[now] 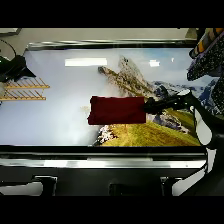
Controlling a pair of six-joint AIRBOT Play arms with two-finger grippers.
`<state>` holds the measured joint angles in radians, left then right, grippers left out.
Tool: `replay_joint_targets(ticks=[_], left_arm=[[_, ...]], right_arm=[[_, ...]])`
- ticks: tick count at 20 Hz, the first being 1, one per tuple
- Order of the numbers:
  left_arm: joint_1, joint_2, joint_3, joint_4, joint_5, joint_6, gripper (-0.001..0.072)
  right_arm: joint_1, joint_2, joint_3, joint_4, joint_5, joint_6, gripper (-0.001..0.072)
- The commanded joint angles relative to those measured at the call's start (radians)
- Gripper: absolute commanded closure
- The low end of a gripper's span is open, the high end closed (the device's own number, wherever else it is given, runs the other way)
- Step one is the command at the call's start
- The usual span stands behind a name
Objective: Fold the clothes and pants, and hang the long-sleeved shirts on hangers.
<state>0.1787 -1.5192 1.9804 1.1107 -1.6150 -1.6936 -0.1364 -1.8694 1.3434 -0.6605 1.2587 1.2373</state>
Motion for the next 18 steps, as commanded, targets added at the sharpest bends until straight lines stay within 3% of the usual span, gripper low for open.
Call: replay_joint_targets(ticks=[1, 6, 14, 18], left_arm=[[0.0, -0.001, 0.0, 0.0, 0.011, 0.003, 0.0693], [0.0, -0.001, 0.0, 0.0, 0.01, 0.003, 0.0693], [0.001, -0.001, 0.0, 0.0, 0.007, 0.003, 0.0693], [0.0, -0.001, 0.0, 0.0, 0.006, 0.003, 0.0692]], right_arm=[[0.023, -0.002, -0.002, 0.022, -0.011, 0.0, 0.068], [-0.004, 0.045, 0.083, 0.034, 0.0, 0.091, 0.0684], [-0.084, 0.05, 0.45, -0.214, 0.041, 0.345, 0.0685], [-0.16, 0.05, 0.567, -0.303, 0.039, 0.419, 0.0686]])
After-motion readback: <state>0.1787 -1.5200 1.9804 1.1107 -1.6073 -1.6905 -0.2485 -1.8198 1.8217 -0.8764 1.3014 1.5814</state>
